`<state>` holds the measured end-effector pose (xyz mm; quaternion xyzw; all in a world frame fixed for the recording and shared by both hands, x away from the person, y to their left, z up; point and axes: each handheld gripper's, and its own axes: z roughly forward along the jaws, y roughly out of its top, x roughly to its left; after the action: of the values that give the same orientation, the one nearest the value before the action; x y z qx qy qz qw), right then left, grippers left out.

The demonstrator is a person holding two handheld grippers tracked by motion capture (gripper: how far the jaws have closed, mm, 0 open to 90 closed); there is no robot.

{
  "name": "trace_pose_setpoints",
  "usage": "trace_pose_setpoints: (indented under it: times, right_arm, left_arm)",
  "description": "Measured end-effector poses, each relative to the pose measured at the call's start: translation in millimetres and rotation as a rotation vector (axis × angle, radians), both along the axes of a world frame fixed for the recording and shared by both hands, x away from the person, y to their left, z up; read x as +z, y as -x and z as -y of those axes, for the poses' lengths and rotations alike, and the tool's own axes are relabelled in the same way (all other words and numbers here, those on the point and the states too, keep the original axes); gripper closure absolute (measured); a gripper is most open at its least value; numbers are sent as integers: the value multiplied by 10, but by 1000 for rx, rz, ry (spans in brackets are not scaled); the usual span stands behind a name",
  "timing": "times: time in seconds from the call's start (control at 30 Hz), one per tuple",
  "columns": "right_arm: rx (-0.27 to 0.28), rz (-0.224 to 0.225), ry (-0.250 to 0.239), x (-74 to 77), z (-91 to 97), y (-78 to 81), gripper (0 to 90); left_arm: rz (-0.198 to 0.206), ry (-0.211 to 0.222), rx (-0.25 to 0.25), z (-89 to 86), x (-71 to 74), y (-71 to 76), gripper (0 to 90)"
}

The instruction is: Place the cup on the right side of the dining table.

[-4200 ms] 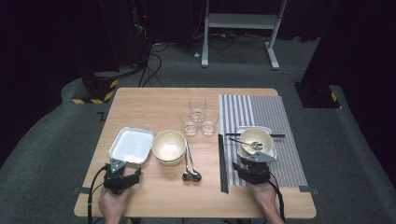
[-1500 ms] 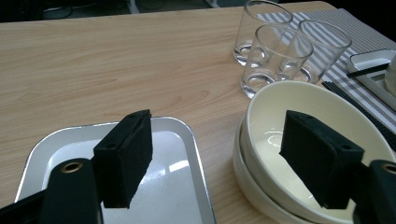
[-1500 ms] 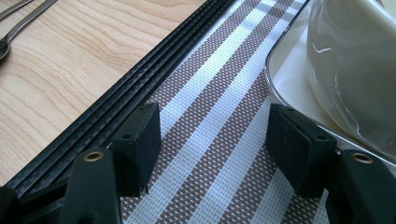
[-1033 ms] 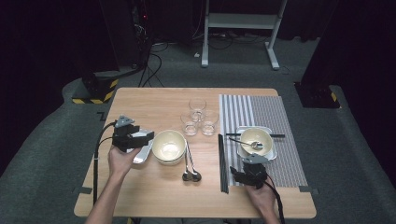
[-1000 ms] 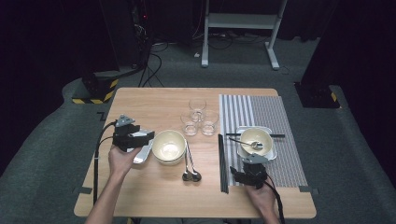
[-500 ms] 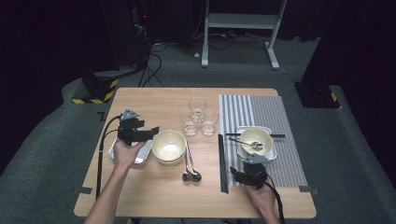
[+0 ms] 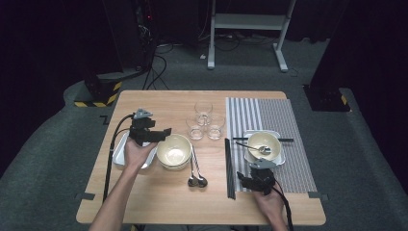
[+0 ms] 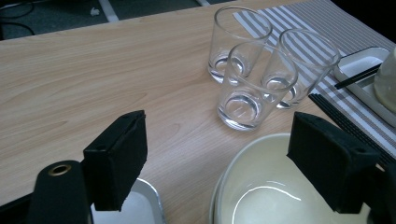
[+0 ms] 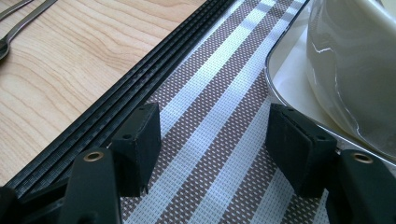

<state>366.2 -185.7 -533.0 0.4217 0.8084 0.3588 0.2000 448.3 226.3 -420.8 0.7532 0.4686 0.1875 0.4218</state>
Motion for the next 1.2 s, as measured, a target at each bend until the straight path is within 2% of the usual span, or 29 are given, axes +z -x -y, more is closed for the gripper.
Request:
trace_pose_setpoints:
  times: [0.1, 0.27, 0.73, 1.0, 1.1, 1.2]
  right_arm:
    - [0, 0, 0, 0, 0, 0, 360]
    - [0, 0, 0, 0, 0, 0, 360]
    - [0, 0, 0, 0, 0, 0, 360]
    - [0, 0, -1, 0, 0, 0, 360]
    - [0, 1, -1, 0, 0, -1, 360]
    - [-1, 1, -1, 0, -2, -1, 360]
  left_arm:
    - [-12, 23, -11, 20, -3, -32, 199]
    - [-24, -4, -18, 87, -14, -90, 196]
    - [-13, -3, -31, 233, -30, -203, 206]
    - [1, -25, -47, 351, 17, -283, 205]
    - [-1, 18, -50, 369, 13, -317, 208]
    - [-9, 11, -58, 409, 3, -360, 195]
